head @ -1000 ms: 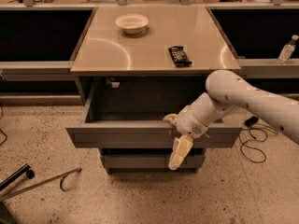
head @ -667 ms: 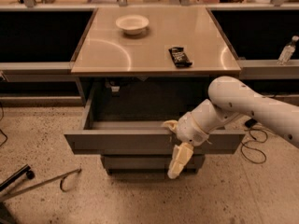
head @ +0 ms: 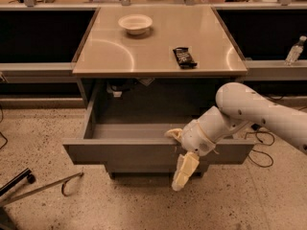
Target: Open top drawer
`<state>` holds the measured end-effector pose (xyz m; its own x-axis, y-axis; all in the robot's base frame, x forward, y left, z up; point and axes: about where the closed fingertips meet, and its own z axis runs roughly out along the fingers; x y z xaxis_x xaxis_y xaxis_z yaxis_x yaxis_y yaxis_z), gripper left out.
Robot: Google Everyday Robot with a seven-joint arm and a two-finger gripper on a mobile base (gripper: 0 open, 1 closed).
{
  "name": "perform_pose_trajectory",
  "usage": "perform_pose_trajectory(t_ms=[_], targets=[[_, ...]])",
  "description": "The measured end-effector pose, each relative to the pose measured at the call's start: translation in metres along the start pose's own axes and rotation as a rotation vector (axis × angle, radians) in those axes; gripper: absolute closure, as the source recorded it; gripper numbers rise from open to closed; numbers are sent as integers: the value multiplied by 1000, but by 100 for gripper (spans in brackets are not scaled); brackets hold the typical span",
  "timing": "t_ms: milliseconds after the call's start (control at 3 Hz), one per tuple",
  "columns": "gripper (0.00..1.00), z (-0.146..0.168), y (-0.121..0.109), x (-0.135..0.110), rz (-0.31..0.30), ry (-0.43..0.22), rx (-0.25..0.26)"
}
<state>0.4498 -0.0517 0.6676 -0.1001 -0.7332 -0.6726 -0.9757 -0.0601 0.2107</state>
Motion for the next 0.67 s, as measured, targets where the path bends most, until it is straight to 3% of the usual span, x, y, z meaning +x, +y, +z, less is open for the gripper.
perform_pose_trajectory(t_ms=[667], targets=[[0, 3, 7, 1, 9, -9, -15]])
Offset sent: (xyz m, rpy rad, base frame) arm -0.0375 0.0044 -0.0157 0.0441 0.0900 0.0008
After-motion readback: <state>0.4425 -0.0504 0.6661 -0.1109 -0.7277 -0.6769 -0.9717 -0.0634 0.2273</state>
